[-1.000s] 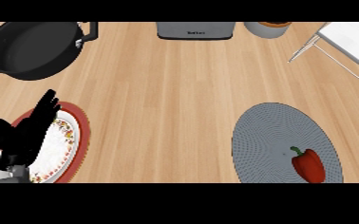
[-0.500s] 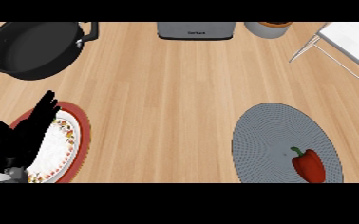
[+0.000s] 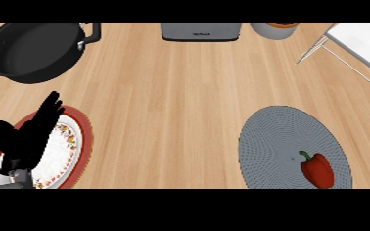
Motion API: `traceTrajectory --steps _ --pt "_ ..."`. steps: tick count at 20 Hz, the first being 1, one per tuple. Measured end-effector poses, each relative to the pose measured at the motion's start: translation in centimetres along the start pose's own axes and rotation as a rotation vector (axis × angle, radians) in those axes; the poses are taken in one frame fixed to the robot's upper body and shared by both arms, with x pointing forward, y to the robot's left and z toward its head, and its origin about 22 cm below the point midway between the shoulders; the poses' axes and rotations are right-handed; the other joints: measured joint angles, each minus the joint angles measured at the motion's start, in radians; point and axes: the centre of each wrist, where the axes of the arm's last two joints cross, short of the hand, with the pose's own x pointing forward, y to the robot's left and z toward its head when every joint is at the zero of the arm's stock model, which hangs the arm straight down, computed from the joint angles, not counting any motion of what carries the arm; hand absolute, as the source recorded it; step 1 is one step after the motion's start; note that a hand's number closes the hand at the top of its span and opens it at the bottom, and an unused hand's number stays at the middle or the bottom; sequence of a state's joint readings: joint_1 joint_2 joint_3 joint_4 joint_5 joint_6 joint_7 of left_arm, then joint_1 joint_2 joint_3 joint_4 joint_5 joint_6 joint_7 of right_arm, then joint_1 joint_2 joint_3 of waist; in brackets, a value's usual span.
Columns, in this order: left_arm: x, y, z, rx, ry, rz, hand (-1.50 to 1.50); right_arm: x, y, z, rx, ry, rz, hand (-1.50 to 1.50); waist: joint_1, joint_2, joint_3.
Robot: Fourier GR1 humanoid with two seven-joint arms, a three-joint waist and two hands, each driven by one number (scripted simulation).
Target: Pick the sweet potato from the placemat and place it in the tiered shelf
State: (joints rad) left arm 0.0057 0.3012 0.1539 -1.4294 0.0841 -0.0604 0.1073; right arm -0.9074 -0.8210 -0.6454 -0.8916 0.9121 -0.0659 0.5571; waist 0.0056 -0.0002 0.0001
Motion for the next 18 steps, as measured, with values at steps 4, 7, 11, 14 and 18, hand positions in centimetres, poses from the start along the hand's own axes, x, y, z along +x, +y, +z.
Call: traceTrajectory --steps 4,7,11,14,18 --pt "-0.2 0.7 0.3 0.010 0.005 0.001 0.00 0.1 -2.1 0.0 0.016 0.013 -0.122 -1.50 -0.006 -0.003 0.000" --pt "0.0 1.1 0.5 0.011 0.007 -0.001 0.00 0.0 -4.5 0.1 -0.003 0.003 -0.217 -1.50 -0.011 -0.005 0.000" --pt "-0.6 1.1 1.0 0.021 0.011 -0.005 0.00 -0.7 -8.8 0.6 -0.037 -0.018 -0.307 -1.50 -0.020 -0.007 -0.001" --pt "-0.5 1.3 1.0 0.035 0.013 0.000 0.00 -1.2 -12.9 1.7 -0.074 -0.016 -0.338 -1.50 -0.032 -0.010 -0.001" --pt "-0.6 1.3 1.2 0.049 0.023 0.004 0.00 -2.7 -18.9 3.6 -0.127 0.019 -0.347 -1.50 -0.046 -0.014 -0.001"
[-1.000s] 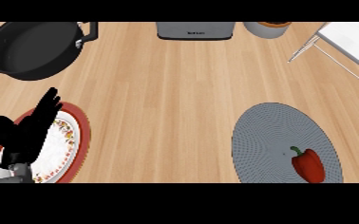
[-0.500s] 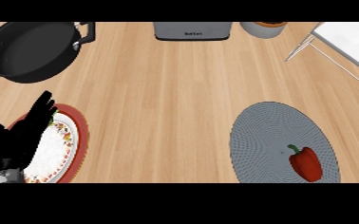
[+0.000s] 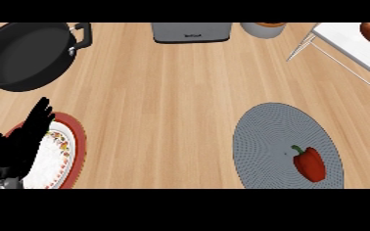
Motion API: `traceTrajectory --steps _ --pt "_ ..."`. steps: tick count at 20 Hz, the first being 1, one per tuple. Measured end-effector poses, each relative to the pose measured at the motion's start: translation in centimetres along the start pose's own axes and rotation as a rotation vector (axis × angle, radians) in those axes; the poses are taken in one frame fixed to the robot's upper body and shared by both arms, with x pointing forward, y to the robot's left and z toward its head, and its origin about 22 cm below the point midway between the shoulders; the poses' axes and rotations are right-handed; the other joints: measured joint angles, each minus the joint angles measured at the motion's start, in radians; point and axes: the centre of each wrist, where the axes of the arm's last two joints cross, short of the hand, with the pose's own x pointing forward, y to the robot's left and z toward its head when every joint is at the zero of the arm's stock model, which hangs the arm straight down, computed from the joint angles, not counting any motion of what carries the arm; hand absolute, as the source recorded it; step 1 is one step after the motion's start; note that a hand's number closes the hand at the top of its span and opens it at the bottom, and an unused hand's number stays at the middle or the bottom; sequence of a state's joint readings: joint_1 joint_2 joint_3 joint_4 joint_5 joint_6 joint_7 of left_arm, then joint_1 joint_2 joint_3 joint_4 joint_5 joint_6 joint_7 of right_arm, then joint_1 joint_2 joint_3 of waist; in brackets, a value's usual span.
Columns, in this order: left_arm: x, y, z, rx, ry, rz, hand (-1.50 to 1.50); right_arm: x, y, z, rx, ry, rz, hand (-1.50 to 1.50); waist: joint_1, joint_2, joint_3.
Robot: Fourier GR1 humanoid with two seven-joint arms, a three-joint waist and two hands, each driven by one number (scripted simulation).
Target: Pick the sweet potato from the placemat and place it in the tiered shelf
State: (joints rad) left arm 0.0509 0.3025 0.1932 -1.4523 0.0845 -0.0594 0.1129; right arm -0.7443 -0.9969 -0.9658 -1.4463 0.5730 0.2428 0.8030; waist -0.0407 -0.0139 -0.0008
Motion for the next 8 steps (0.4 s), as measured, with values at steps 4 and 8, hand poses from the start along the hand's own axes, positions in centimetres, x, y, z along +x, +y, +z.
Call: traceTrajectory --steps 4,8 --pt "-0.6 0.5 0.6 0.017 0.015 0.003 0.00 -0.1 -6.3 1.2 -0.014 0.025 0.031 -1.50 -0.017 -0.005 0.000" --pt "-0.7 0.9 0.9 0.031 0.018 0.007 0.00 -1.1 -11.9 2.6 -0.015 -0.013 0.026 -1.50 -0.035 -0.009 0.001"
